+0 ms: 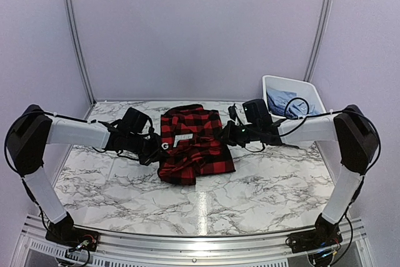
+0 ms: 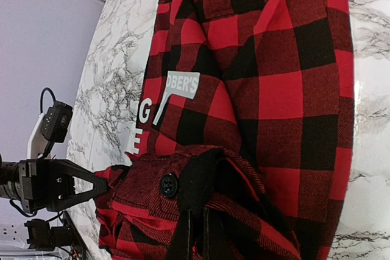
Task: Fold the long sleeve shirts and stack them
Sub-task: Fold the rectangle-folded shirt at the center of the board.
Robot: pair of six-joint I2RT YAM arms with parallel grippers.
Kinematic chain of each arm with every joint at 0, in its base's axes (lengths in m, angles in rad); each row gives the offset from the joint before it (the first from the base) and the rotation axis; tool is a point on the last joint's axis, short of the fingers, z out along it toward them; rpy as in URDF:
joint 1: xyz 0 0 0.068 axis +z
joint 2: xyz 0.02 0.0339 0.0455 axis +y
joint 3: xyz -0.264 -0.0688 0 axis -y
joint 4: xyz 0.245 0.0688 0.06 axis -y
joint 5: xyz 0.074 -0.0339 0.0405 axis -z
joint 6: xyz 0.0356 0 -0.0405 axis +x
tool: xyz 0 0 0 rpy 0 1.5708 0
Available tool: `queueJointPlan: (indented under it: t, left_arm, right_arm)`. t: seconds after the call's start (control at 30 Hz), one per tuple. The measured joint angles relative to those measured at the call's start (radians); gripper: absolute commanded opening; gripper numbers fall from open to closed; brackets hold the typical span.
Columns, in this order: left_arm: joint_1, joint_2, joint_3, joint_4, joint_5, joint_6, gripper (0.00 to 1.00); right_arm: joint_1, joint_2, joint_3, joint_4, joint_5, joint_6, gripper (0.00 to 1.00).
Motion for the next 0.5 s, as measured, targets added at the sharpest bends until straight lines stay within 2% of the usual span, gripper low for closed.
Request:
queueJointPlan:
  t: [0.27, 0.37, 0.43, 0.5]
  left_arm:
    - [0.011, 0.031, 0.017, -0.011, 0.000, 0.029, 0.32]
    - [0.014, 0.045, 0.039, -0.016, -0.001, 0.051, 0.54]
    - [0.019, 0.047, 0.058, -0.031, -0.010, 0.069, 0.66]
    - [0.027, 0.047, 0.075, -0.043, -0.015, 0.100, 0.76]
  right_arm:
    - [-0.005, 0.030, 0.012, -0.012, 0.001, -0.016, 0.01]
    - [-0.010, 0.032, 0.012, -0.013, 0.002, -0.020, 0.17]
    - [-0.018, 0.033, 0.012, -0.019, 0.006, -0.024, 0.30]
    - [-0.027, 0.033, 0.012, -0.026, 0.012, -0.035, 0.38]
